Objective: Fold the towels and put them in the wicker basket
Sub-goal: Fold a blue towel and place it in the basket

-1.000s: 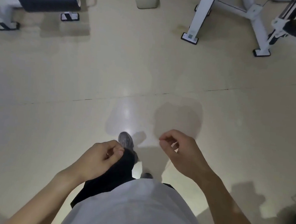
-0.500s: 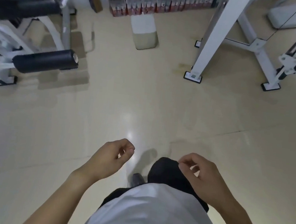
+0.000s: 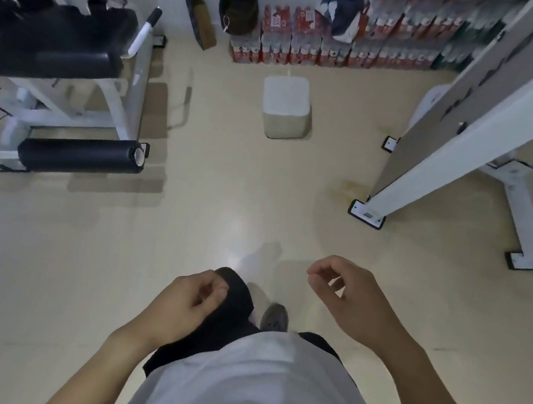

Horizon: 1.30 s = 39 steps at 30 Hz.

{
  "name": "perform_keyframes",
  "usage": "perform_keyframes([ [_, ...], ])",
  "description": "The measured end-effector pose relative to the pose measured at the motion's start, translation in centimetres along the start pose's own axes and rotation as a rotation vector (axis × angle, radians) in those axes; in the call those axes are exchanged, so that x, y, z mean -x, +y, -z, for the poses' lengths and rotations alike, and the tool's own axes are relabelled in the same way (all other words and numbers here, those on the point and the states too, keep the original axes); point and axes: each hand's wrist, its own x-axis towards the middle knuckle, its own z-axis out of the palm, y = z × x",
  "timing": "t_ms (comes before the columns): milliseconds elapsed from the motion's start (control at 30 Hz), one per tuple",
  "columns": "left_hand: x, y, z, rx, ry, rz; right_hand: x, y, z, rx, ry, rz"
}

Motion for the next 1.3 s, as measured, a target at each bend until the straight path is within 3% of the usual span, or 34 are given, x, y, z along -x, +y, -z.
perform_keyframes([
  [267, -18.0, 2.2, 12.2, 0.021, 0.007, -0.03, -22.3, -4.5, 5.2, -0.001, -0.005, 0.024],
  [600, -39.7, 9.7, 29.7, -0.056, -0.02, -0.117, -41.0, -8.8, 12.1, -0.1, 0.086, -0.101],
  [1000, -63.9, 18.3, 42.4, -0.022, 0.009, -0.071, -69.8, -11.0, 24.7, -0.076, 0.022, -0.03],
  [1300, -78.7, 20.6, 52.0, 0.038, 0.063, -0.011, -91.1, -14.5, 31.2, -0.038, -0.057, 0.028],
])
